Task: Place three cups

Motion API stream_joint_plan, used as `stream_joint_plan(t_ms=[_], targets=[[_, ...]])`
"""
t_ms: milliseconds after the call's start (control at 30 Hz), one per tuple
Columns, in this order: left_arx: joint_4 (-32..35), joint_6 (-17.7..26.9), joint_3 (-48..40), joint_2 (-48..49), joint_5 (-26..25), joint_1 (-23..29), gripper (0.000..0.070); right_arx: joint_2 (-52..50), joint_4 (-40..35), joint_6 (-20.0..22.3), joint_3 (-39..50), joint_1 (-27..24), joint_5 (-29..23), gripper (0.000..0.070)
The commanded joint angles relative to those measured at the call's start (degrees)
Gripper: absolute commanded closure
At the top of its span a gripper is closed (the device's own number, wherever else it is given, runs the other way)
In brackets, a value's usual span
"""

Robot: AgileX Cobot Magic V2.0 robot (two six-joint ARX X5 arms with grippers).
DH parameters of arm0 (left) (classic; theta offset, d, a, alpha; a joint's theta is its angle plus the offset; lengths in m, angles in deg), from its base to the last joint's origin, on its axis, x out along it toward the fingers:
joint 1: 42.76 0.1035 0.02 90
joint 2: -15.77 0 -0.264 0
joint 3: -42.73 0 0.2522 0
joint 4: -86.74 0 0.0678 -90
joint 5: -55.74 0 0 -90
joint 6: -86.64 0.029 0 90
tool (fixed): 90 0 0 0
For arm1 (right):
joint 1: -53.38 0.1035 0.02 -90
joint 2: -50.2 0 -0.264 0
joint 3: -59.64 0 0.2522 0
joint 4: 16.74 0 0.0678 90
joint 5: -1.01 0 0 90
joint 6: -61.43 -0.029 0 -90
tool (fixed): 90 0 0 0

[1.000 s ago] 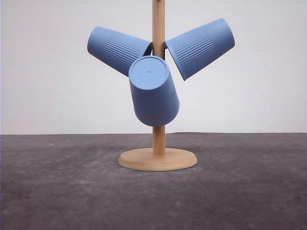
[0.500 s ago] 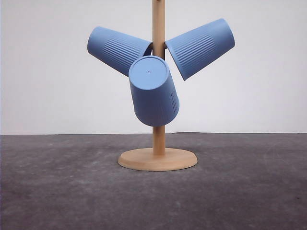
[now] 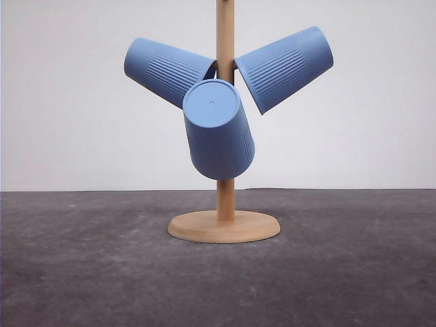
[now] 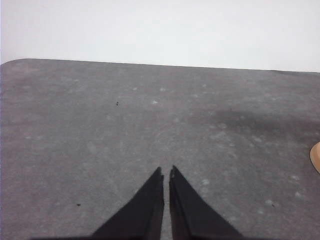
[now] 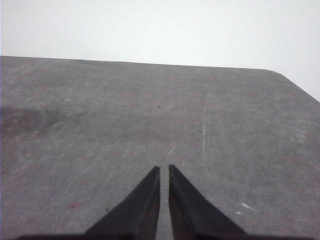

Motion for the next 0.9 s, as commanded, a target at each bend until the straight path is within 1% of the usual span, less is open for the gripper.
stream_joint_plan(t_ms=[0, 867], targets=[[0.7, 0.2, -0.83, 0.02, 0.15, 0.02, 0.07, 0.02, -0.63, -0.74, 0.22, 0.02, 0.0, 0.0671], [0.7, 0.2, -0.83, 0.04, 0.15, 0.02, 0.07, 0.02, -0.63, -0.74, 0.22, 0.02, 0.0, 0.067]])
